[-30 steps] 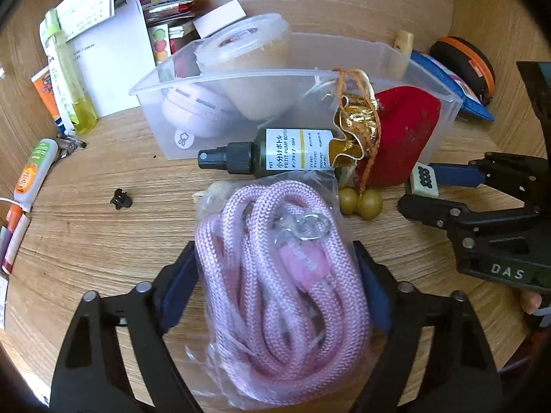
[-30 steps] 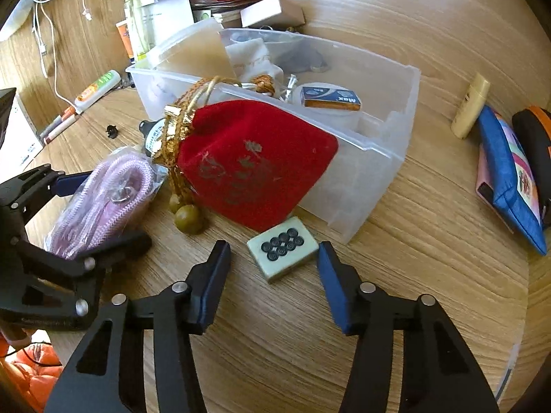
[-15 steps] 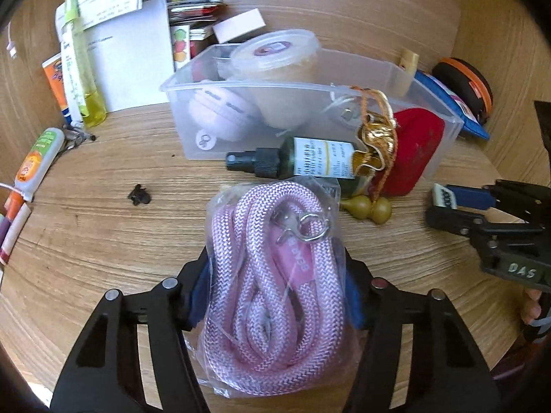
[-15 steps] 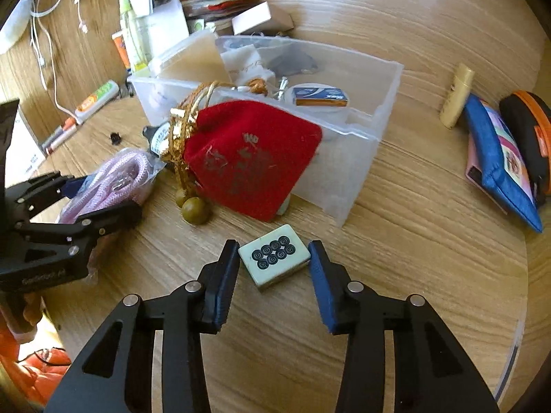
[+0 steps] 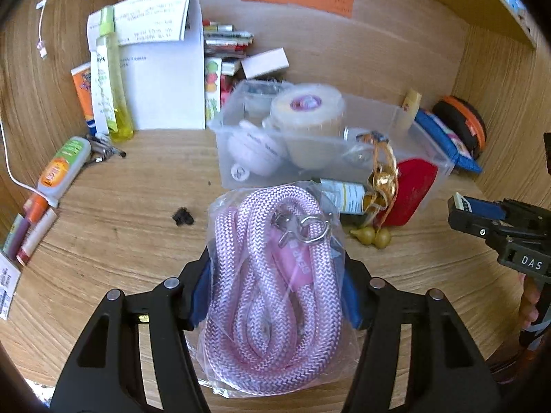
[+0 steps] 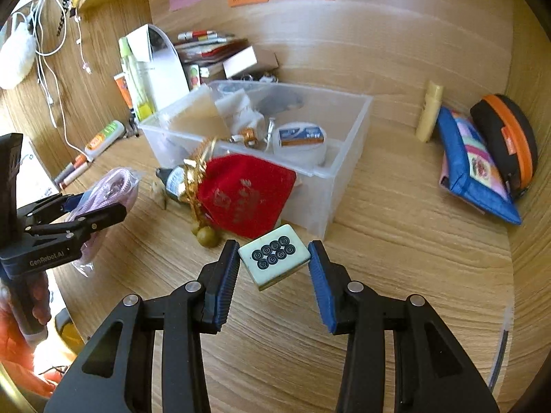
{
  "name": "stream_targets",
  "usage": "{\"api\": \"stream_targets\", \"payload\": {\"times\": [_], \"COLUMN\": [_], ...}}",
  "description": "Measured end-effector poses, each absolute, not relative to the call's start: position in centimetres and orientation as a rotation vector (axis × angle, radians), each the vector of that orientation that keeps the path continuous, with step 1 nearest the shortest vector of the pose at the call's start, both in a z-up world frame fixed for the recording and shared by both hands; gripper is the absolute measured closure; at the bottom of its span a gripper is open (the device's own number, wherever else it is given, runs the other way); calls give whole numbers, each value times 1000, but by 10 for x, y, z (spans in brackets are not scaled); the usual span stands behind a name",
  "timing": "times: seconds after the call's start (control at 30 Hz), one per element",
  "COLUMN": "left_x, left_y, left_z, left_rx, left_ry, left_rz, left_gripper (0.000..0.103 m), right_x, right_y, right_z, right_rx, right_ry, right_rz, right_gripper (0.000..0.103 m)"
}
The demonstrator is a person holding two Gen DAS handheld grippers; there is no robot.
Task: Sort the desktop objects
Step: 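Grasp the pink rope bag with left tool while right tool grasps the white dotted tile, then carry the rope bag and the tile over the clear box with both tools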
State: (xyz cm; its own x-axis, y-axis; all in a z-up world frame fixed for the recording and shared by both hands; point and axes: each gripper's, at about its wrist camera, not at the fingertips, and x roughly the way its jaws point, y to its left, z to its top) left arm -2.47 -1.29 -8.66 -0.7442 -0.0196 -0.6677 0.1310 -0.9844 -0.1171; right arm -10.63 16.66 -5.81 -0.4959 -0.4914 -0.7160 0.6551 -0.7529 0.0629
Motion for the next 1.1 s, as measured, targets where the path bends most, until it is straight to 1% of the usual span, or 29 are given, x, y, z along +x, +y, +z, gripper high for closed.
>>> {"api": "stream_targets", "payload": {"times": [0.4, 0.57, 0.7, 0.83, 1.1], "left_x": [-37, -49, -62, -77, -111], "left_y": [-39, -51, -63, -72, -81], "left_z": [-59, -45, -36, -24, -16], "left_rx": [1032, 1002, 1009, 1006, 1020], "left_ry": [275, 233, 264, 228, 196], "left_rz": [-2889, -2901, -2936, -2946, -2930], "left_gripper": [43, 43, 43, 43, 43], "right_x": [-107, -112, -119, -126, -148], "right_y": [157, 152, 146, 139, 129], "right_z": [-33, -26, -19, -15, -11], "right_rx": [904, 890, 877, 870, 883], "right_ry": [267, 272, 282, 307, 287], "right_rz": [-2272, -2287, -2301, -2313, -2303], "right_gripper": [65, 65, 65, 65, 65]}}
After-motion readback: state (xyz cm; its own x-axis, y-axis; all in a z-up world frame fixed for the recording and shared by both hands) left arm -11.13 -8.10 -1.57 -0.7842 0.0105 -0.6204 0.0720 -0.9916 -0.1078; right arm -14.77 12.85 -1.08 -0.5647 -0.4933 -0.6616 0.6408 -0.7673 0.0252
